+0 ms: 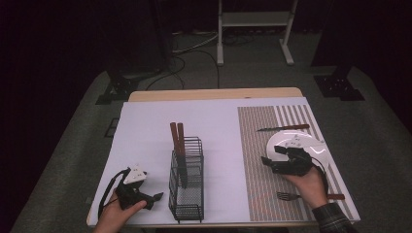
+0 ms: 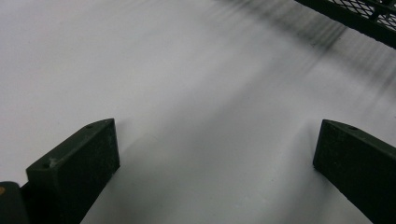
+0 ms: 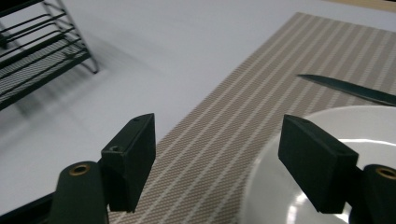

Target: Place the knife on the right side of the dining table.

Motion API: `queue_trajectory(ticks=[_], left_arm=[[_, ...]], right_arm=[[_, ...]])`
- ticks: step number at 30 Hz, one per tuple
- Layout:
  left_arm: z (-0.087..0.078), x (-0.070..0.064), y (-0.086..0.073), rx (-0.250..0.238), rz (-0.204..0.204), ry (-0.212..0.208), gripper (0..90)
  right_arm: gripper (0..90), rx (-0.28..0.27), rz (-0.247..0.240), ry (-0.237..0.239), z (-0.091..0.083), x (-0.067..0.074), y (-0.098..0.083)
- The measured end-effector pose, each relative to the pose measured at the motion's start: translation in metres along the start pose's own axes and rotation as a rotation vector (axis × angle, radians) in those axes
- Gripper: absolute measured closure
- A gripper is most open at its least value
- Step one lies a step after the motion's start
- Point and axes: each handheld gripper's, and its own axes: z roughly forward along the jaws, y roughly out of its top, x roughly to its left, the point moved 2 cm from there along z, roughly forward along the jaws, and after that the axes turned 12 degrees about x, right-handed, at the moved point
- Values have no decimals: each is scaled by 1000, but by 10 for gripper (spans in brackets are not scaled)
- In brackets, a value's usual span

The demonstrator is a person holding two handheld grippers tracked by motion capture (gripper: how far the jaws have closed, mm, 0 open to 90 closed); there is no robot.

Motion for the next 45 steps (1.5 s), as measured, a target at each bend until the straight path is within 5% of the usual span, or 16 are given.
queue_trajectory(ticks=[10, 29, 39, 45], left_arm=[[0, 0, 0, 0, 0, 0, 0], [0, 0, 0, 2, 0, 0, 0], [0, 0, 0, 2, 0, 0, 0], [0, 0, 0, 0, 0, 0, 0]], right_arm=[[239, 36, -76, 127, 11, 41, -1], [163, 83, -156, 288, 31, 97, 2], [121, 123, -213, 297, 53, 120, 1], [103, 144, -285, 241, 65, 133, -2]])
